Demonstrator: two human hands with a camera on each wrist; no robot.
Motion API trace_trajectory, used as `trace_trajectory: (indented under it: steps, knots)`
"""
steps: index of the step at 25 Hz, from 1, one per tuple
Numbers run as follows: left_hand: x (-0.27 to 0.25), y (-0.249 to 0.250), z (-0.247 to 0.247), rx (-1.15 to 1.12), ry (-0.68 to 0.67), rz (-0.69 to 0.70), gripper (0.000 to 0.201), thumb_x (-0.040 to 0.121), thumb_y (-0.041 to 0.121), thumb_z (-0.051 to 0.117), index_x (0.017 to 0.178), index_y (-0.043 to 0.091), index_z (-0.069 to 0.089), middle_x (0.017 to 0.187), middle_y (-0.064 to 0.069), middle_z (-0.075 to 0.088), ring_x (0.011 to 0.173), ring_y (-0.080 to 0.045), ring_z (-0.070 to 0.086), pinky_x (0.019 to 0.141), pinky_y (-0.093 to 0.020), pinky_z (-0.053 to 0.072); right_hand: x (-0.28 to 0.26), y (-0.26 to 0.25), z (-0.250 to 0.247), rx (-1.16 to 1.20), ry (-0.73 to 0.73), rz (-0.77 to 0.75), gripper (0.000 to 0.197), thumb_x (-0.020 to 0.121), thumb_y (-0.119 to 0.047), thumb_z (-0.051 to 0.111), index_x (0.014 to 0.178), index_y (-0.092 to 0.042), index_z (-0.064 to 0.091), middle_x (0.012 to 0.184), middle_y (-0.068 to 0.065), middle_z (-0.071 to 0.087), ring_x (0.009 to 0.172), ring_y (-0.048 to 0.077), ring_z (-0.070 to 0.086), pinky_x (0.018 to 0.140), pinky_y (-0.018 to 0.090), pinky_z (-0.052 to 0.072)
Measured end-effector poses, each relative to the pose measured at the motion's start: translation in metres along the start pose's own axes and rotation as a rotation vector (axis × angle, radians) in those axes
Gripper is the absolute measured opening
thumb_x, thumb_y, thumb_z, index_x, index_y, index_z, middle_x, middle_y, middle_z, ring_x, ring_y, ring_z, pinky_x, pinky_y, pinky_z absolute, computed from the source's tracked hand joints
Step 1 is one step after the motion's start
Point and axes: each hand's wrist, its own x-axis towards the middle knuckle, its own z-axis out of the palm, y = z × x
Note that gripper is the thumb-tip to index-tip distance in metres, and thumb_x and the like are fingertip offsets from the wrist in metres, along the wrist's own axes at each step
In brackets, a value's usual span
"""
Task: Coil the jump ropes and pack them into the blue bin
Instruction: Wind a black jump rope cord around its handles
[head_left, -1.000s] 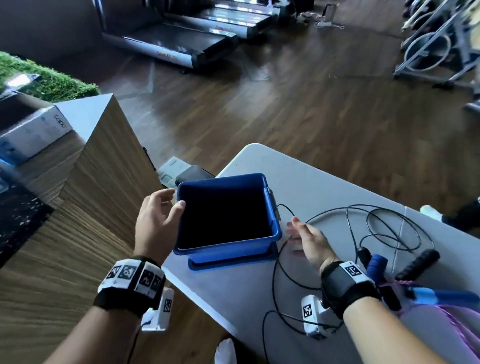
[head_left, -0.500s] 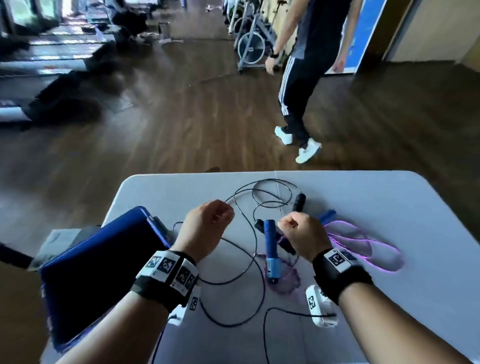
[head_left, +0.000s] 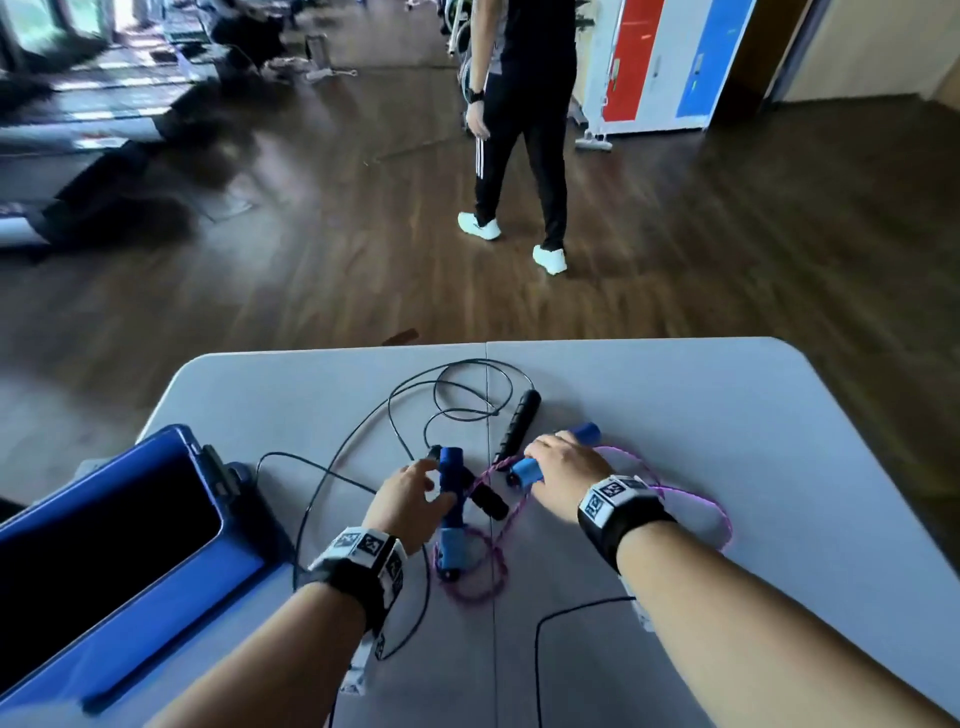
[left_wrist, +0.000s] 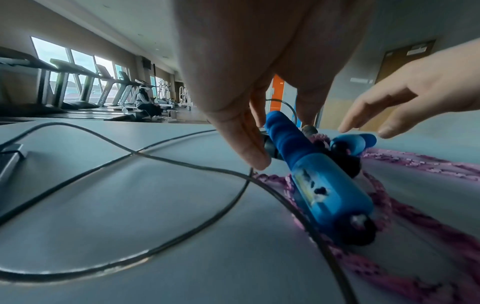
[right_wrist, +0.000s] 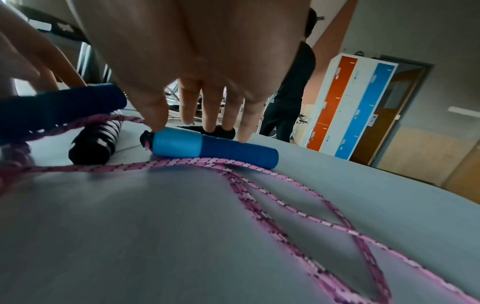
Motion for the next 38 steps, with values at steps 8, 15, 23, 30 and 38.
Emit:
trace_trajectory:
  steps: [8, 15, 23, 30, 38]
  knots:
    - [-0.004, 0.003, 0.038, 0.058, -0.100, -0.101, 0.046, 0.085, 0.037, 0.069, 0.124, 0.016, 0.059, 0.114, -0.009, 0.068, 0.101, -0.028, 0.062, 0.079, -0.031, 0.048, -0.011, 0.023, 0.015, -0.236, -0.108, -0.058, 0.042, 0.078, -0.050, 0.067, 0.110, -0.025, 0.064, 0.119, 0.003, 0.049, 0.117, 0.027, 0.042, 0.091, 0.039, 0.044]
    - [-0.024, 0.035, 0.065, -0.042, -0.169, -0.039, 0.050, 0.079, 0.039, 0.072, 0.124, 0.025, 0.057, 0.106, -0.002, 0.073, 0.092, -0.023, 0.068, 0.077, -0.030, 0.054, -0.058, 0.064, 0.028, -0.121, 0.065, 0.005, 0.029, 0.067, -0.035, 0.080, 0.090, -0.025, 0.067, 0.096, 0.000, 0.060, 0.102, 0.028, 0.056, 0.078, 0.035, 0.047]
    - [-0.022, 0.097, 0.108, -0.442, -0.204, -0.072, 0.070, 0.060, 0.056, 0.074, 0.121, 0.025, 0.059, 0.096, 0.008, 0.074, 0.088, -0.015, 0.072, 0.081, -0.039, 0.061, -0.086, 0.101, 0.021, -0.048, 0.069, 0.200, 0.056, 0.076, -0.027, 0.076, 0.129, -0.017, 0.064, 0.124, 0.009, 0.058, 0.124, 0.032, 0.049, 0.099, 0.045, 0.049]
    - [-0.025, 0.091, 0.101, -0.370, -0.151, 0.051, 0.045, 0.086, 0.028, 0.073, 0.128, 0.018, 0.062, 0.117, -0.001, 0.067, 0.092, -0.015, 0.068, 0.089, -0.033, 0.056, -0.098, 0.102, 0.011, 0.048, 0.129, 0.226, 0.052, 0.077, -0.019, 0.069, 0.128, -0.015, 0.065, 0.125, 0.010, 0.058, 0.119, 0.033, 0.052, 0.100, 0.044, 0.048]
    - [0.000, 0.051, 0.038, -0.278, 0.114, -0.188, 0.017, 0.082, 0.038, 0.072, 0.085, 0.021, 0.067, 0.076, 0.003, 0.070, 0.079, -0.023, 0.068, 0.073, -0.029, 0.054, -0.029, 0.046, -0.022, 0.099, 0.132, 0.145, 0.027, 0.086, -0.027, 0.062, 0.111, -0.017, 0.066, 0.113, 0.004, 0.063, 0.114, 0.028, 0.051, 0.089, 0.040, 0.051]
